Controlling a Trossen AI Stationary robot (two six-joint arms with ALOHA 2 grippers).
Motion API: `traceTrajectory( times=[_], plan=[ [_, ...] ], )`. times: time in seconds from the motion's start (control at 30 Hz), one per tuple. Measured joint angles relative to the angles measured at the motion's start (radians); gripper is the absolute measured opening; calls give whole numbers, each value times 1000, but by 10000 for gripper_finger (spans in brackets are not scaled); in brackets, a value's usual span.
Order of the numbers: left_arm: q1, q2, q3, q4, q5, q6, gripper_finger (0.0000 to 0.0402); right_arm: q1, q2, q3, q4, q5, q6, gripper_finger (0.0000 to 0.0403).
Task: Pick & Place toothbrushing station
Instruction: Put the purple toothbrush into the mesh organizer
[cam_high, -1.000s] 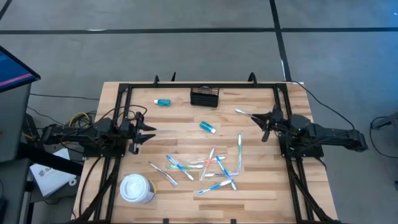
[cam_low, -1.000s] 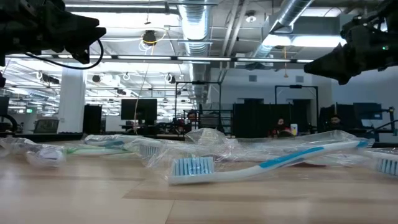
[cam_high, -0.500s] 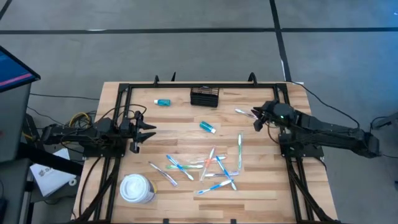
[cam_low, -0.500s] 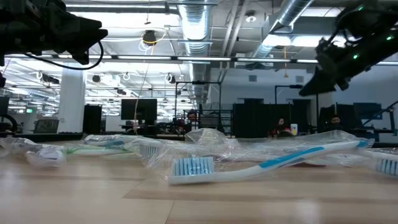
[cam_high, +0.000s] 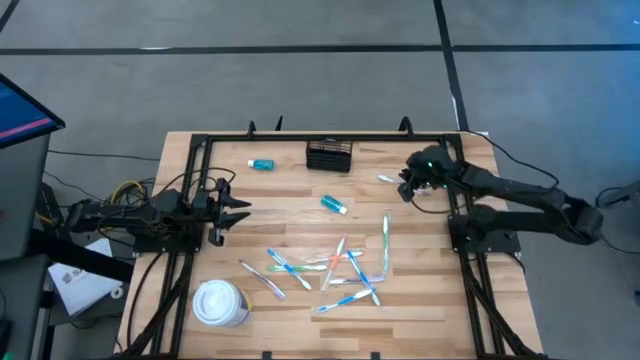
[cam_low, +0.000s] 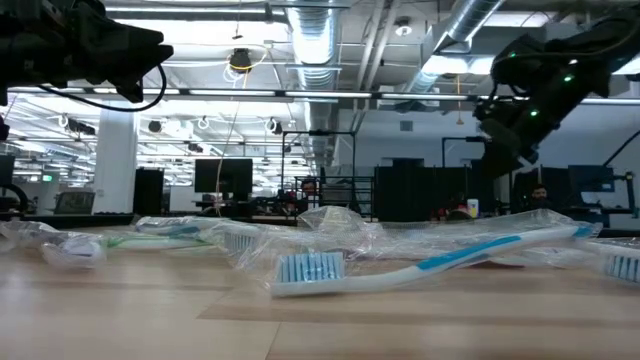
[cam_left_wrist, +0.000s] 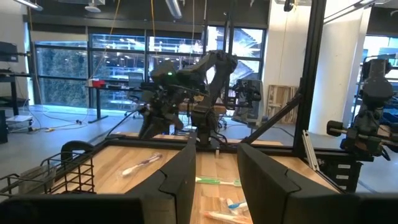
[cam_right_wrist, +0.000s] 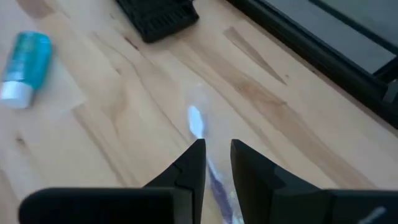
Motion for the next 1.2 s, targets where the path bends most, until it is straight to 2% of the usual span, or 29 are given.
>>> traceTrajectory(
  times=[0.37,0.6,0.87,1.2],
  plan=[
    [0,1,0,0,0,0,113,-14,308,130,-1,-1,-73,68],
    [0,1,0,0,0,0,113,-7,448,209,-44,-3,-115,68],
    [0,1,0,-1,0,-1,113,-4,527,304,-169,-9,-125,68],
    [0,1,0,-1,0,-4,113,1,531,343,-221,-53,-143,68]
  ],
)
